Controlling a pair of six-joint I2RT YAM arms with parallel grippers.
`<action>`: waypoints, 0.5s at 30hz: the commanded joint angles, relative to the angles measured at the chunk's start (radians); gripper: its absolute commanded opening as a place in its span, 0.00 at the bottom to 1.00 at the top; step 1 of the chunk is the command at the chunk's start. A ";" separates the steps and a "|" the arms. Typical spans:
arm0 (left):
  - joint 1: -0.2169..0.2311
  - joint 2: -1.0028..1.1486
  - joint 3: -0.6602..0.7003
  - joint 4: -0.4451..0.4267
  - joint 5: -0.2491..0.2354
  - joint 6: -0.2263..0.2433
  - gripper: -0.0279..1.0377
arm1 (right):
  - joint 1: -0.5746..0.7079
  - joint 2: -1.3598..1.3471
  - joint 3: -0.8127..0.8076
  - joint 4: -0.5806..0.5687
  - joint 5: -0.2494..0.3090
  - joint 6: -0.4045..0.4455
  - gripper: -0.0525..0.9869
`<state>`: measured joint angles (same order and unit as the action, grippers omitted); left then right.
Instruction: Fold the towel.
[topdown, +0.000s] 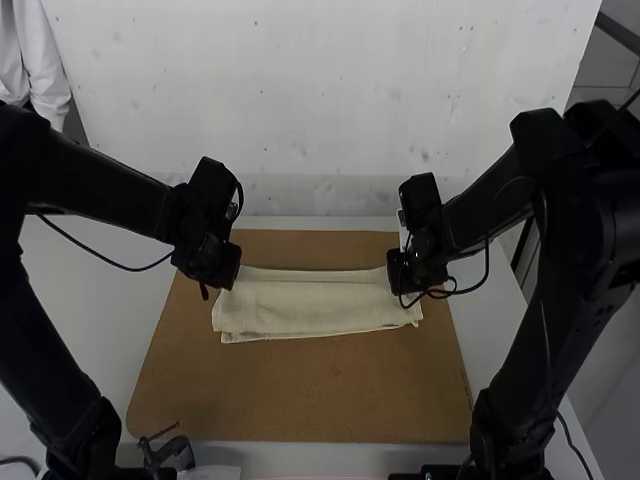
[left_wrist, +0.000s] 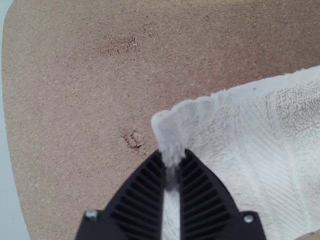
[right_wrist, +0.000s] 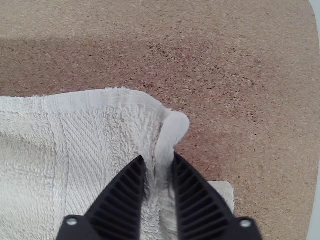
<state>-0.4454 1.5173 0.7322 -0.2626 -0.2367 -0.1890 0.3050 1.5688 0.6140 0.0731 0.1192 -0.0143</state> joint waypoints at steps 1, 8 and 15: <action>0.030 0.004 0.036 -0.001 -0.055 0.031 0.44 | -0.026 -0.003 0.021 0.010 0.046 0.019 0.46; 0.079 -0.103 0.041 -0.006 -0.032 0.057 0.98 | -0.052 -0.053 0.030 0.014 0.011 0.053 0.96; 0.157 -0.230 0.038 -0.001 -0.015 0.089 0.97 | -0.064 -0.081 0.069 -0.148 -0.036 0.128 0.96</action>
<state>-0.3271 1.3273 0.7380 -0.2691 -0.2626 -0.1345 0.2642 1.5146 0.6395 -0.0254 0.1215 0.0517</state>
